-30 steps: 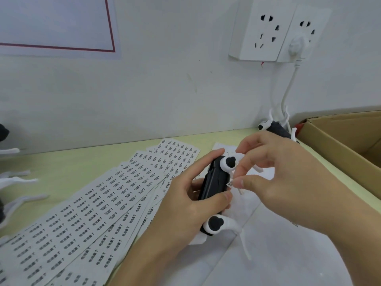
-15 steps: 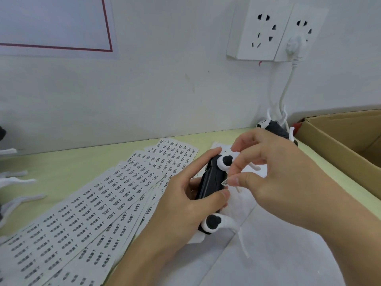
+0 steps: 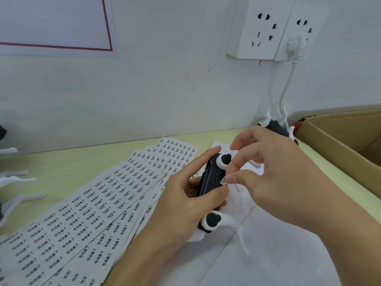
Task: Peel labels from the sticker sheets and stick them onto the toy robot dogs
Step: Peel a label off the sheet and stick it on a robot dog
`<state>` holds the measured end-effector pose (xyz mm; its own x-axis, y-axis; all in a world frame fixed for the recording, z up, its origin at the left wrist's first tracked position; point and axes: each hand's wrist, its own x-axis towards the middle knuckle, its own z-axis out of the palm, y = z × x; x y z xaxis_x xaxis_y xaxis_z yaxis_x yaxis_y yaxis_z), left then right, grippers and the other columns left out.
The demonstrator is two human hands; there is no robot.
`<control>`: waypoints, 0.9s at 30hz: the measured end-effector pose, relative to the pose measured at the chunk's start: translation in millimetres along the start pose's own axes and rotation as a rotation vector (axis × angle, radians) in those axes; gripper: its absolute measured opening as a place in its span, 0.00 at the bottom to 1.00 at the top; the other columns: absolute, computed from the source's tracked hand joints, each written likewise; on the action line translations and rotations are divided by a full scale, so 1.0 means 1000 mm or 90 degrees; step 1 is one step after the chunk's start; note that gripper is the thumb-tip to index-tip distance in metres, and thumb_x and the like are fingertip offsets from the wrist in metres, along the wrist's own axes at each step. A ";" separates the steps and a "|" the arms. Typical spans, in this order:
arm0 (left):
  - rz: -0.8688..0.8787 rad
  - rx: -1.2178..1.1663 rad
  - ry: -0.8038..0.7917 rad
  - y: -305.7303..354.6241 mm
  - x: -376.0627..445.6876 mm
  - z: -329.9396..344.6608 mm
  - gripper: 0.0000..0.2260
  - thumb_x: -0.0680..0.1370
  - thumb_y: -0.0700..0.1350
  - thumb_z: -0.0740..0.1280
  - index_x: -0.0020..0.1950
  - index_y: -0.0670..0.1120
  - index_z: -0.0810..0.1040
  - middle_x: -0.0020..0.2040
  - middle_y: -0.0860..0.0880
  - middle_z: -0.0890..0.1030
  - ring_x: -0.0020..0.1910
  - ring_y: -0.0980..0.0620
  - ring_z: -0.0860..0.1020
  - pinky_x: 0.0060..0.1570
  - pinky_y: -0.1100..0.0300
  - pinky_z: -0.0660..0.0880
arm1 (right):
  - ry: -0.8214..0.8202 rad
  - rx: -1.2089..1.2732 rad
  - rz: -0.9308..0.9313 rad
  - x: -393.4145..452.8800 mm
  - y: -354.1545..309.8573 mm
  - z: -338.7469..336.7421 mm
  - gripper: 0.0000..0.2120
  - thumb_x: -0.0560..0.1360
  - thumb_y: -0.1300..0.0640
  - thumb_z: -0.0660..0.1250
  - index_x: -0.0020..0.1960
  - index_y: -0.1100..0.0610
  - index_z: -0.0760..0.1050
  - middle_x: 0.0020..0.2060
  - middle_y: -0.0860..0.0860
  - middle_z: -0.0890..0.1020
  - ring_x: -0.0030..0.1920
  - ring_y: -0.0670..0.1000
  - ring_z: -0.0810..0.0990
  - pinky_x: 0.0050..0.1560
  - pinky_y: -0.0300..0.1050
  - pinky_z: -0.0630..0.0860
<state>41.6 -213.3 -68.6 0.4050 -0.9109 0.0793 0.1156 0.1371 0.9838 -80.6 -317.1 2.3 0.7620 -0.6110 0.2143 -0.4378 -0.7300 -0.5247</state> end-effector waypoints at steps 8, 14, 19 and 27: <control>-0.002 -0.006 0.007 0.001 -0.001 0.000 0.26 0.70 0.43 0.72 0.62 0.68 0.79 0.43 0.46 0.85 0.38 0.49 0.82 0.43 0.60 0.79 | 0.013 -0.009 -0.004 0.001 0.000 0.001 0.10 0.71 0.55 0.75 0.32 0.46 0.82 0.50 0.37 0.75 0.54 0.39 0.73 0.49 0.31 0.66; 0.002 -0.011 0.011 0.001 -0.001 0.001 0.26 0.70 0.42 0.72 0.62 0.68 0.79 0.43 0.45 0.86 0.38 0.49 0.82 0.43 0.61 0.79 | 0.021 0.011 -0.007 0.000 0.000 0.003 0.10 0.71 0.55 0.76 0.32 0.46 0.82 0.49 0.38 0.75 0.54 0.42 0.74 0.53 0.39 0.70; -0.001 -0.023 0.013 0.001 0.000 0.000 0.24 0.71 0.45 0.72 0.62 0.67 0.79 0.44 0.47 0.86 0.37 0.48 0.83 0.41 0.61 0.78 | 0.028 0.007 -0.014 0.001 0.001 0.003 0.11 0.71 0.56 0.75 0.31 0.45 0.82 0.49 0.37 0.75 0.54 0.41 0.75 0.51 0.37 0.70; -0.001 -0.024 0.014 0.001 -0.001 0.000 0.24 0.71 0.44 0.71 0.63 0.67 0.79 0.44 0.47 0.86 0.37 0.49 0.83 0.40 0.62 0.78 | 0.029 0.012 -0.017 0.002 0.002 0.004 0.11 0.71 0.56 0.76 0.32 0.44 0.82 0.48 0.37 0.75 0.53 0.41 0.75 0.52 0.38 0.72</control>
<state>41.3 -212.7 -67.2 0.4249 -0.9022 0.0743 0.1499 0.1510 0.9771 -78.0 -318.5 -1.9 0.7507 -0.6047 0.2661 -0.4078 -0.7410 -0.5335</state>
